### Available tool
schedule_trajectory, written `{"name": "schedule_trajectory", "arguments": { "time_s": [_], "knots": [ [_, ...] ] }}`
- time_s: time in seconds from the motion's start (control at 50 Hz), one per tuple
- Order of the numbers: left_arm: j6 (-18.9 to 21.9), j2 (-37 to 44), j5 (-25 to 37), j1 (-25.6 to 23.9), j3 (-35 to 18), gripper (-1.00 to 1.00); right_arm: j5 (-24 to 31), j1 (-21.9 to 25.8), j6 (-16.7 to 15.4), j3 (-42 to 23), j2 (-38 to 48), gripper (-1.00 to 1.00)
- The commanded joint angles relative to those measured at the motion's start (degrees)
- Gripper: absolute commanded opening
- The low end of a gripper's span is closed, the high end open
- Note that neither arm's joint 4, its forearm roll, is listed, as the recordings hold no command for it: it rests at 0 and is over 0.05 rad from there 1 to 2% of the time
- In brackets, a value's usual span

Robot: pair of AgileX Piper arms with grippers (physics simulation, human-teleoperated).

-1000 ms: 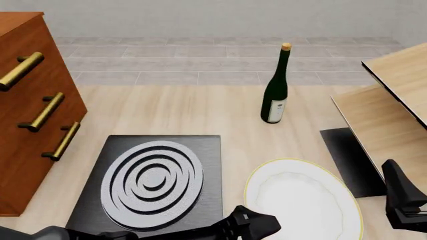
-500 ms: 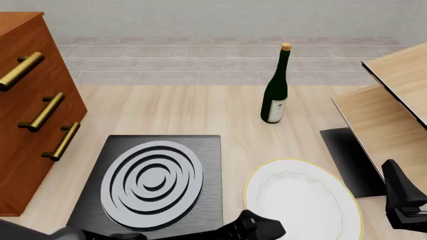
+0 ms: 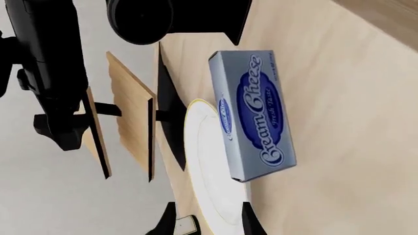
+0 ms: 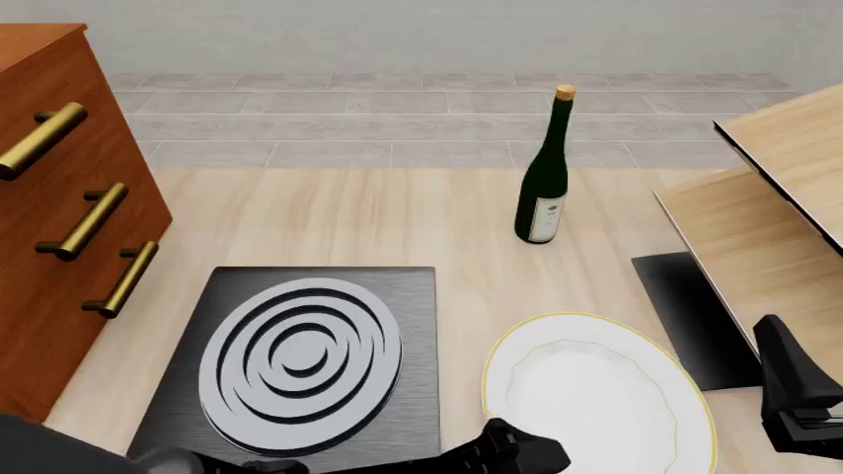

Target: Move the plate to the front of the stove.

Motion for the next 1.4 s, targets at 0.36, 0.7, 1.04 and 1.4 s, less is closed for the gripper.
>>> {"name": "schedule_trajectory", "arguments": {
  "time_s": [0.36,0.7,1.04,1.4],
  "knots": [
    [-1.1,3.8,-0.7,0.0,-1.9,1.00,0.0,0.0,0.0,0.0,0.0,1.00],
    [-2.1,4.6,-0.3,0.1,-3.1,1.00,0.0,0.0,0.0,0.0,0.0,1.00],
    [-2.6,6.5,-1.3,0.7,-3.3,1.00,0.0,0.0,0.0,0.0,0.0,1.00],
    [-3.0,8.8,-1.2,0.9,-4.4,1.00,0.0,0.0,0.0,0.0,0.0,1.00]
  ]
}}
